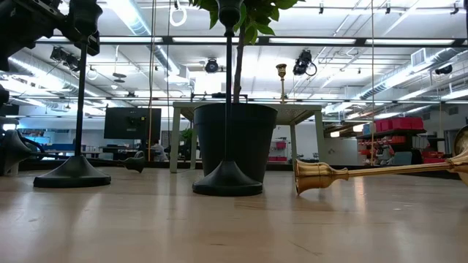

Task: Pick & Place candle stick holders
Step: Put the right gold candle holder on the shelf aligned with the other gold candle holder

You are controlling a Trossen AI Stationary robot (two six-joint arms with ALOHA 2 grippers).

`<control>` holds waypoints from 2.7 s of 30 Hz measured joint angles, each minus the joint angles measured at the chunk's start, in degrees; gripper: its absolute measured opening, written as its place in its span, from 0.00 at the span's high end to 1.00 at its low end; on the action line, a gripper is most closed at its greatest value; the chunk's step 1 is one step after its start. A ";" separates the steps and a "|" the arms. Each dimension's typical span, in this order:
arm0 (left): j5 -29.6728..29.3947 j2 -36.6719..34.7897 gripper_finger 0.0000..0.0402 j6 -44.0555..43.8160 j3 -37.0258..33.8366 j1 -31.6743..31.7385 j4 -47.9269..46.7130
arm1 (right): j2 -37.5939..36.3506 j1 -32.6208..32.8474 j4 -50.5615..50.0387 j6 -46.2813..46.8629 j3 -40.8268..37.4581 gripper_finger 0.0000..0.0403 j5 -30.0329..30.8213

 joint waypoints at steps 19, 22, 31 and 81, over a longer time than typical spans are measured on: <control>-0.01 0.01 0.44 -0.03 -0.02 -0.02 0.00 | -19.94 -6.35 -9.96 -10.69 0.26 0.99 0.20; 0.01 -0.01 0.44 -0.01 -0.01 -0.01 0.00 | -21.94 -8.43 -15.04 -11.29 2.91 0.99 0.26; 0.00 0.01 0.44 -0.03 0.00 -0.01 -0.01 | -22.71 -14.09 -30.78 -15.99 15.75 0.99 2.20; 0.00 0.00 0.44 0.00 -0.02 -0.02 0.00 | -16.32 -81.00 -19.06 -54.52 28.48 0.99 -31.14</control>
